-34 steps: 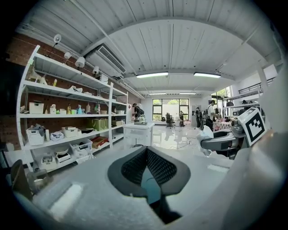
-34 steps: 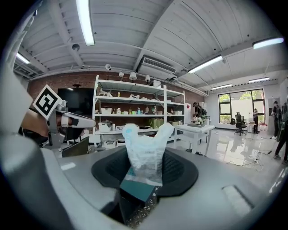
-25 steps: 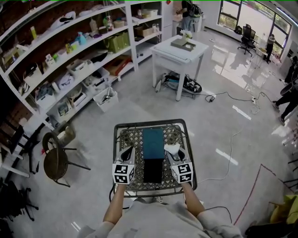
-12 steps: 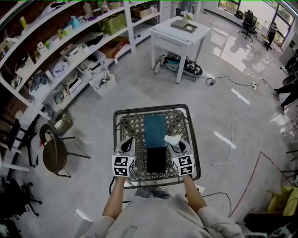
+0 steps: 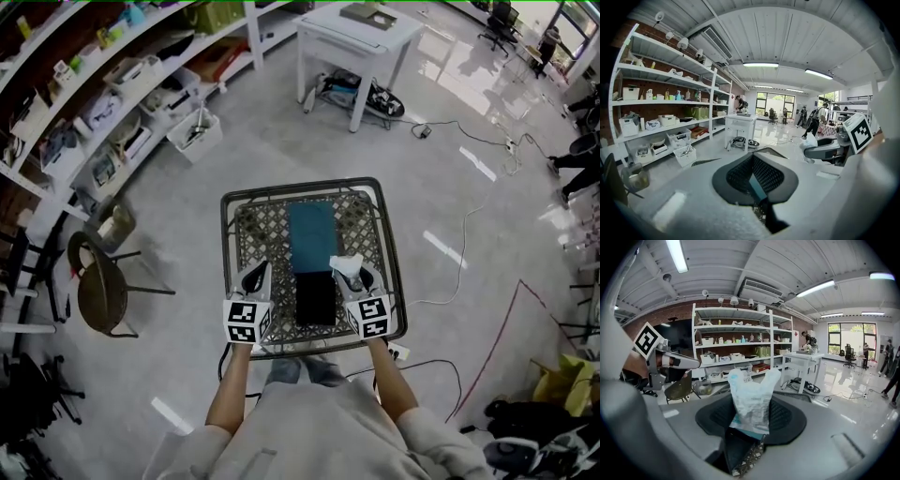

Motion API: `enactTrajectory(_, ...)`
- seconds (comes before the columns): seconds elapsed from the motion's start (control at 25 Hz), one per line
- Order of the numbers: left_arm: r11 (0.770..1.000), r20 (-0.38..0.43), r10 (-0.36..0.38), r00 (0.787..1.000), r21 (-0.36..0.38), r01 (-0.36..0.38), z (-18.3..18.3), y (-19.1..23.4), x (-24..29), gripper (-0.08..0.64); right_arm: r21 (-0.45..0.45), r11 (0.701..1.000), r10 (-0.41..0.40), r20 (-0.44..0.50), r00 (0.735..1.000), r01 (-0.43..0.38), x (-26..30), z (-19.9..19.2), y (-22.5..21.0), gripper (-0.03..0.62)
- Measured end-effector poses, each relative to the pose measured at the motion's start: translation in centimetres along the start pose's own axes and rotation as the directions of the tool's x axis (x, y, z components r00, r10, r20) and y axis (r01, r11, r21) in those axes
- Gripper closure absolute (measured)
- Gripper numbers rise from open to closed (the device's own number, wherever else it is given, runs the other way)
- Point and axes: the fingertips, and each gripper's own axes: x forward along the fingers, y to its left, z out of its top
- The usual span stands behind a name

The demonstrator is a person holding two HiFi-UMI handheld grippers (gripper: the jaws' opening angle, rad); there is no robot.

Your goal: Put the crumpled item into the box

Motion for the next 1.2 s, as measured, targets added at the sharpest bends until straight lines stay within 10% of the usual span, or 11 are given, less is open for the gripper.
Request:
enactTrajectory(0.84,0.998,-0.088,-0.023,0.996,-0.064,0.017,-6.2,0.1,0.4,0.554,-0.043,0.992,0.107,-0.208,0.972,-0.118,1.7,-8.6,4.8,0.413)
enactTrajectory(1.2,0.997,-0.093,-0.013,0.996,-0.078,0.005,-6.2,0.5,0.0,0.554,-0.236,0.936,0.164,-0.358,0.919,-0.26,2.5,-11.5,6.7,0.413)
